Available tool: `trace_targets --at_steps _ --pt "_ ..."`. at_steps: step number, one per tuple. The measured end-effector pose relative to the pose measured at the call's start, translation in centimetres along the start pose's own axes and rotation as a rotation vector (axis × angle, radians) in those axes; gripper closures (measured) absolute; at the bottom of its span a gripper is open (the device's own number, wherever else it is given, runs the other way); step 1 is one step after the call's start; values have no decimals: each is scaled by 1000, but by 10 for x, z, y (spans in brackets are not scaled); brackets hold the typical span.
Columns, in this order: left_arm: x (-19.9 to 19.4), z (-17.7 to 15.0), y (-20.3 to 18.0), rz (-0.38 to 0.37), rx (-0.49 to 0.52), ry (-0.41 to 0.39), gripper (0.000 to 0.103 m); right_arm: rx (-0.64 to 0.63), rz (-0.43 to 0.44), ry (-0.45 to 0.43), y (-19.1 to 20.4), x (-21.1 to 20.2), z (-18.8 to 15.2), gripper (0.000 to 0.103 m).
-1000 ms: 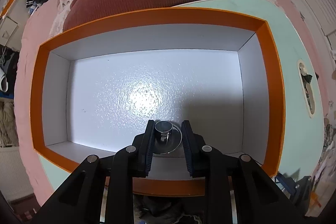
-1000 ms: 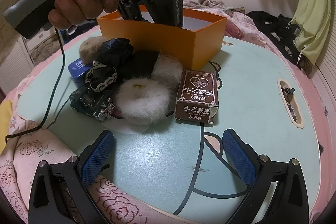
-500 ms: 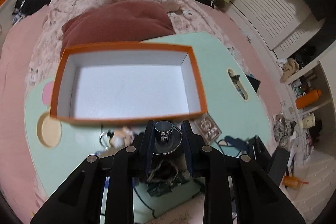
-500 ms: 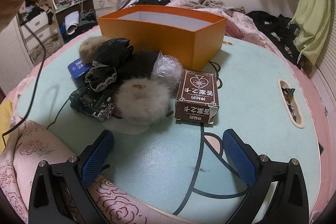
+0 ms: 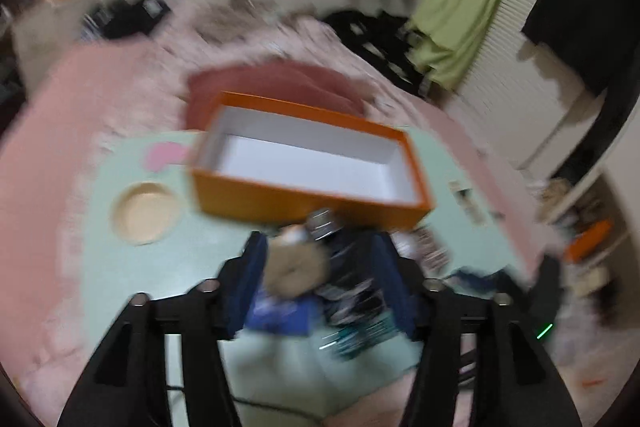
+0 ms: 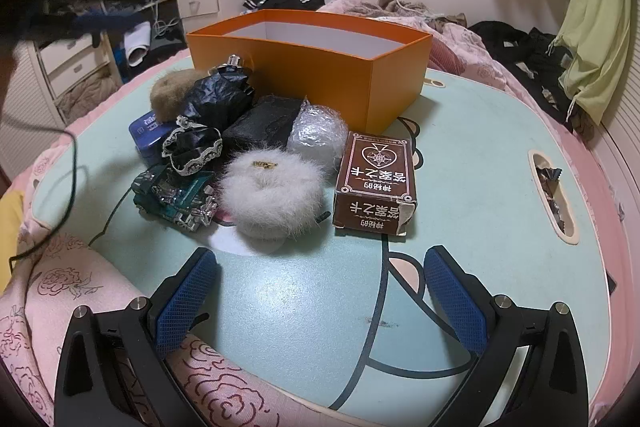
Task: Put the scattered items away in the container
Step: 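Lift the silver item out with the left gripper, set it beside the black pouch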
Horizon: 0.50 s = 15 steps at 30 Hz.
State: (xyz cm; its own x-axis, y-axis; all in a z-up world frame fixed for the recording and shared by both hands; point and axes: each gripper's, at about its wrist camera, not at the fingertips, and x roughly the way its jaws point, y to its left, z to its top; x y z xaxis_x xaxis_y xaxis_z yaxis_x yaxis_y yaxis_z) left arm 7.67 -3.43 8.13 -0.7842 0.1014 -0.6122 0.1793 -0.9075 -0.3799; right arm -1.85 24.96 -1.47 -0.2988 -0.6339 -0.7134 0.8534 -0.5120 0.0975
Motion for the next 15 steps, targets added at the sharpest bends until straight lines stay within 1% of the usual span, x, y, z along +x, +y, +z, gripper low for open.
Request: trace_targets --at_steps 1,2,3,4,6,7,9,10,11,12,14,15 --pt "-5 -18 -3 57 41 -28 30 1 -1 0 1 0 0 0" --pt "-5 -31 -5 91 72 -40 27 1 -2 1 0 0 0 0" --pt "-1 -46 -8 123 106 -37 27 1 -3 1 0 0 0 0" --pt "7 -58 -12 146 124 -9 27 0 -4 1 -1 0 0 0" --pt "24 -73 -14 166 114 50 27 1 -4 0 -2 0 0 0" --pt "32 -79 -15 161 103 66 27 2 -3 0 -2 0 0 0" --pt "42 -86 -15 157 91 71 27 4 -4 -2 -2 0 0 0" --pt "51 -90 -15 179 87 82 27 4 -4 -2 -3 -1 0 0" --pt "56 -93 -16 192 84 98 24 4 -6 0 -3 0 0 0" --pt "57 -96 -16 180 77 69 15 5 -6 -3 -3 -1 0 0" --pt "57 -100 -15 177 87 61 8 6 -7 -1 -4 -1 0 0" --pt "58 -99 -16 176 91 63 7 7 -8 -1 -5 -1 0 0"
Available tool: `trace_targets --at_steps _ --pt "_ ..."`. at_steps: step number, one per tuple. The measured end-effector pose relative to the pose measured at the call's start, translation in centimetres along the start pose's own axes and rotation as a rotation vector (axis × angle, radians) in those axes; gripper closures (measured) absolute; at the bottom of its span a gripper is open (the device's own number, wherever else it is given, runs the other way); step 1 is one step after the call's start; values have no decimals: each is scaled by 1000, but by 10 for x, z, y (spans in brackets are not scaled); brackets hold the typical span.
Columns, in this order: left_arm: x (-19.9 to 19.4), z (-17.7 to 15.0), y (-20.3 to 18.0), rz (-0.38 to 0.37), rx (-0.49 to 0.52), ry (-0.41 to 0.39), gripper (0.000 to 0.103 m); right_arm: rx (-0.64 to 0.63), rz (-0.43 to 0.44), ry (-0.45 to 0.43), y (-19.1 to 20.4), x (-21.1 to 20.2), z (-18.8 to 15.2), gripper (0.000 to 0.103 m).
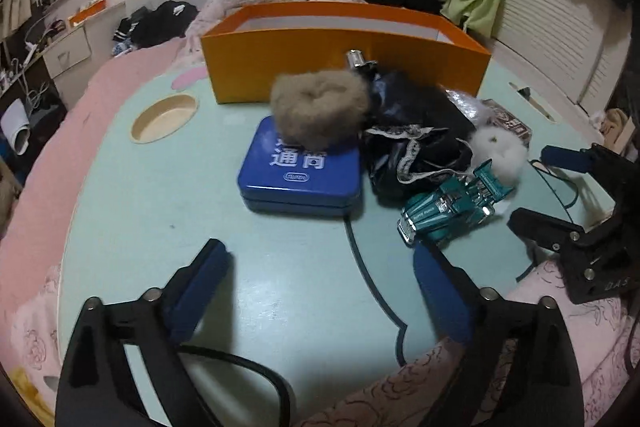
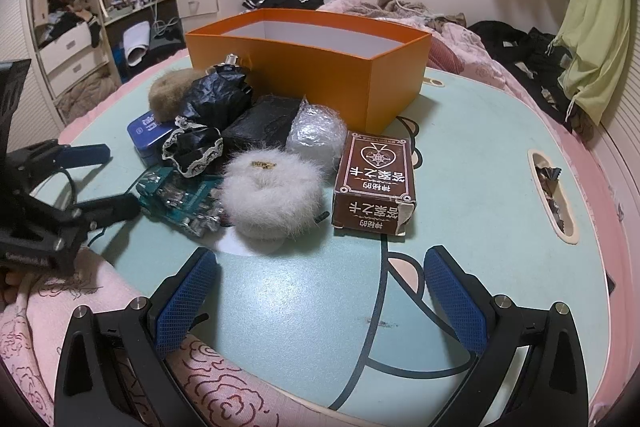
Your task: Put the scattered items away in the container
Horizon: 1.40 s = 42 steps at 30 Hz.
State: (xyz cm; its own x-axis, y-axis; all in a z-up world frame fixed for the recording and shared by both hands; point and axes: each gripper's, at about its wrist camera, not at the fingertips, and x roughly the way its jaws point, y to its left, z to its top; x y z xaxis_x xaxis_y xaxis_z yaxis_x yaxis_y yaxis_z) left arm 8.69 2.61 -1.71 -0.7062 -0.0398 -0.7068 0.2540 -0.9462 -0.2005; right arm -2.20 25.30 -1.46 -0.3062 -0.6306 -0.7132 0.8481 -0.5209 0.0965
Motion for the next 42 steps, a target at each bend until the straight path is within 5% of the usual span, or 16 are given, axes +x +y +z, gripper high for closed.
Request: trace_targets --at_steps 7,13,19,23,28,35,42 --pt "-1 -3 3 8 -19 -4 0 3 -29 33 -6 -3 2 0" --pt "-4 -5 5 9 -24 -17 0 -79 -218 -66 -6 -36 65 0" --pt "-5 -6 7 9 -24 -23 0 -66 -232 66 -21 20 101 0" --pt "-4 -6 6 9 -24 -24 0 -3 -325 78 -41 31 105 1" --pt "-4 -5 5 12 -25 -24 0 162 -201 47 -53 9 112 0" --pt "-5 -5 5 10 -25 -26 0 221 -61 44 -2 14 168 1" --pt "-6 -5 4 8 -26 -32 0 168 -98 110 39 67 195 1"
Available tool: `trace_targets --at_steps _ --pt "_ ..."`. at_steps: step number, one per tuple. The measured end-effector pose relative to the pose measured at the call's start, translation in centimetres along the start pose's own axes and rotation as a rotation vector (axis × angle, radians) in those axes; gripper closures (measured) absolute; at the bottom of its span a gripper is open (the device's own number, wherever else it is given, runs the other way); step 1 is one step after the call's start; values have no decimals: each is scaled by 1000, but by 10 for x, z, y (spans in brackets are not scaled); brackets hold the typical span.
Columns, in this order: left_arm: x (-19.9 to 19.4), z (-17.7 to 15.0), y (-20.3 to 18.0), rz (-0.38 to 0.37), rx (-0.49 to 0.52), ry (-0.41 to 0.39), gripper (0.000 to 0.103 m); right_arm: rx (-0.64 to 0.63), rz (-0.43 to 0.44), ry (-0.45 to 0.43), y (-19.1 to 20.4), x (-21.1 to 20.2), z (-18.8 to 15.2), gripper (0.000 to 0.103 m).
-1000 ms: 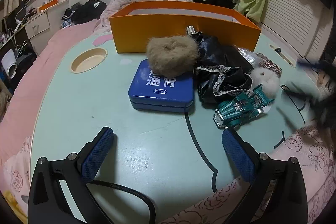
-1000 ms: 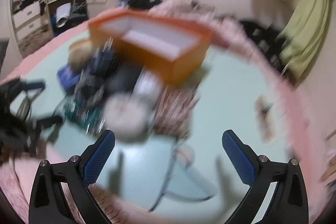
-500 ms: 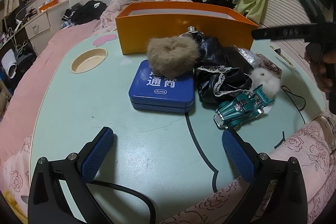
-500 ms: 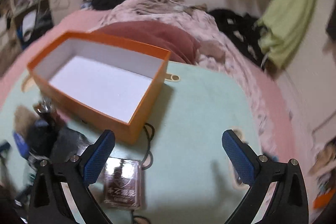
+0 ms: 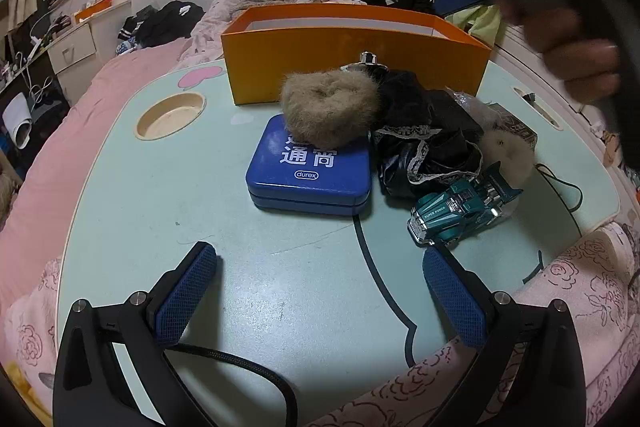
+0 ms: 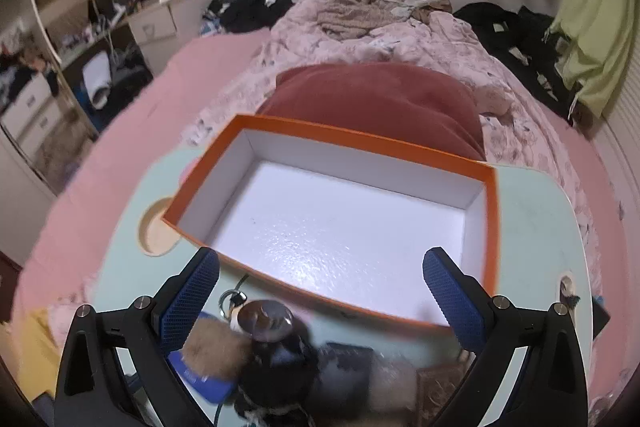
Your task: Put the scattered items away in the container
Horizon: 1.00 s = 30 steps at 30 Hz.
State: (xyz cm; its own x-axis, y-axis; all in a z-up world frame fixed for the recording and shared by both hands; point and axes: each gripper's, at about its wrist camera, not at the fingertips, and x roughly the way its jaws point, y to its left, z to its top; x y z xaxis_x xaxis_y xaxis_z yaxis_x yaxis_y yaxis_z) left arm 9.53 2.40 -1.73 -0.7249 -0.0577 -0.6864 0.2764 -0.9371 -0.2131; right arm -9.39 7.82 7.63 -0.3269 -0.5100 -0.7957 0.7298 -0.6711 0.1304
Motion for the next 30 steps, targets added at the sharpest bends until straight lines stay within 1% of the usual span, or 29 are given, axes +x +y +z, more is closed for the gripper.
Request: trace_targets --at_steps 3,6,10,14,17,19,22,23,25,28,30 --pt "0 0 1 -2 -2 -4 0 -8 -31 35 2 15 -5 1" --pt "2 1 2 -2 -6 -7 0 -10 -44 50 0 23 -11 1" --pt "3 1 2 -2 -8 -9 0 -23 -52 38 1 23 -15 1" --pt "2 1 2 -1 -8 -10 0 -36 -14 -33 1 1 -19 1" --pt "3 1 2 -2 -9 -11 0 -51 22 -97 0 -29 -30 0" --pt "3 1 3 -2 -12 -12 0 -86 33 -138 -2 -49 -47 0" --pt "3 1 5 4 -23 -16 0 -133 -18 -187 -12 -71 -89 0" --pt "4 1 5 6 -28 -16 0 -141 -34 -185 -17 -72 -107 0" --pt "5 2 5 10 -32 -17 0 -145 -52 -137 -28 -65 -138 0" --pt "5 3 3 15 -35 -17 0 -123 -84 -39 -43 -49 -157 0" --pt "6 3 4 16 -37 -18 0 -124 -108 -27 -50 -45 -162 0"
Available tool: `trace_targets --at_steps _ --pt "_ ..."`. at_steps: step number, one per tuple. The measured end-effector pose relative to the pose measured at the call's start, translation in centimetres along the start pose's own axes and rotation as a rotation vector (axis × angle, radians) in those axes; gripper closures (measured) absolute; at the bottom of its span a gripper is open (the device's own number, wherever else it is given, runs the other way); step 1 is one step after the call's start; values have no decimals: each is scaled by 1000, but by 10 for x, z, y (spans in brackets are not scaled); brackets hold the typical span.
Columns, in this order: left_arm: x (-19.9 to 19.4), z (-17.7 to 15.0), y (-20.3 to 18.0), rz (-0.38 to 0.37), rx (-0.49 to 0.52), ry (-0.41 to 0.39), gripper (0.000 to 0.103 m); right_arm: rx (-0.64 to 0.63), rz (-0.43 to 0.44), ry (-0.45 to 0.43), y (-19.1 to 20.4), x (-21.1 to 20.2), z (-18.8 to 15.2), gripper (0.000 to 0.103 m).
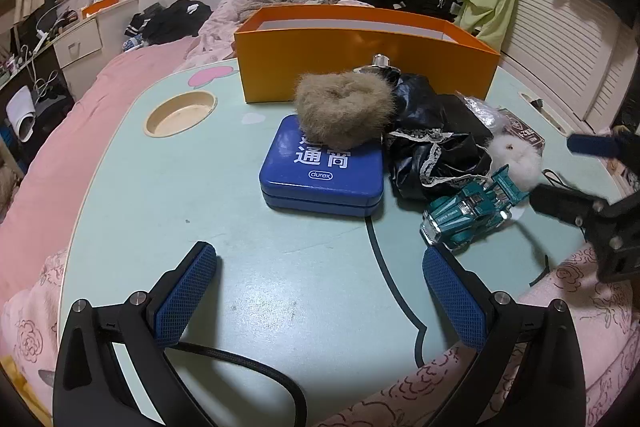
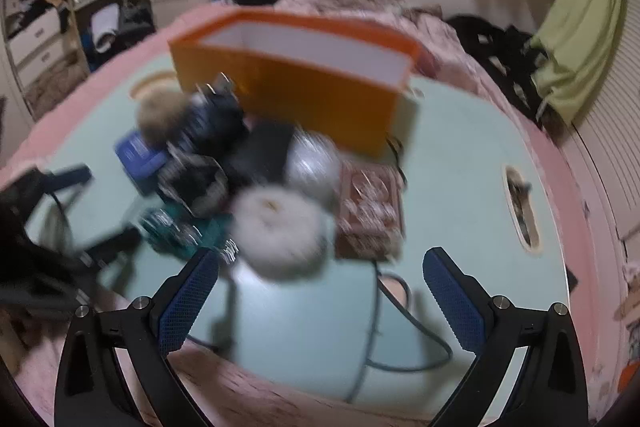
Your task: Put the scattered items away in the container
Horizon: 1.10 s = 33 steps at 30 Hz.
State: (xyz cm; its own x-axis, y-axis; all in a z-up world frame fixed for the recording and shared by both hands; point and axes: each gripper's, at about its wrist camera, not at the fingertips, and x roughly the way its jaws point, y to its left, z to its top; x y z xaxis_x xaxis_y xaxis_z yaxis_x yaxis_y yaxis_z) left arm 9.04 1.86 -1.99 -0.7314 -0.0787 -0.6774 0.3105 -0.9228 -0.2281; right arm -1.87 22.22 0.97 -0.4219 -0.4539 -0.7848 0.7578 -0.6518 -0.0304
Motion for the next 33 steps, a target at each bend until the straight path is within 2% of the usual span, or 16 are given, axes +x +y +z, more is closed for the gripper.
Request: trace_targets --at_steps 2,3,5,12,16,19,22,26,29,31,32,33 --pt "0 0 0 0 -2 0 0 18 8 33 -5 14 -6 0" --pt "1 1 0 2 -2 3 0 77 73 26 -13 18 -10 0" --pt "1 1 -1 6 -2 1 0 93 64 -12 -19 17 -14 0" --pt "0 1 0 8 -9 -4 0 85 70 -42 -21 19 -14 0" --pt "-4 3 11 -43 -65 -22 0 87 69 -42 -21 19 -14 0" --pt "-3 10 23 -90 -114 1 0 87 72 -47 -21 20 -15 0" --pt "1 23 33 -72 -146 11 3 87 73 -51 -18 17 -18 0" --pt "9 41 29 -47 -64 10 4 87 74 -54 -18 17 -19 0" --pt "26 50 18 -45 -1 49 12 88 74 -55 -18 17 -19 0" --pt "38 53 14 -42 -2 83 29 89 72 -55 -17 17 -19 0" --pt "37 53 11 -12 16 62 36 88 71 -56 -17 17 -19 0" --pt "37 53 8 -3 29 60 37 90 71 -56 -17 16 -19 0"
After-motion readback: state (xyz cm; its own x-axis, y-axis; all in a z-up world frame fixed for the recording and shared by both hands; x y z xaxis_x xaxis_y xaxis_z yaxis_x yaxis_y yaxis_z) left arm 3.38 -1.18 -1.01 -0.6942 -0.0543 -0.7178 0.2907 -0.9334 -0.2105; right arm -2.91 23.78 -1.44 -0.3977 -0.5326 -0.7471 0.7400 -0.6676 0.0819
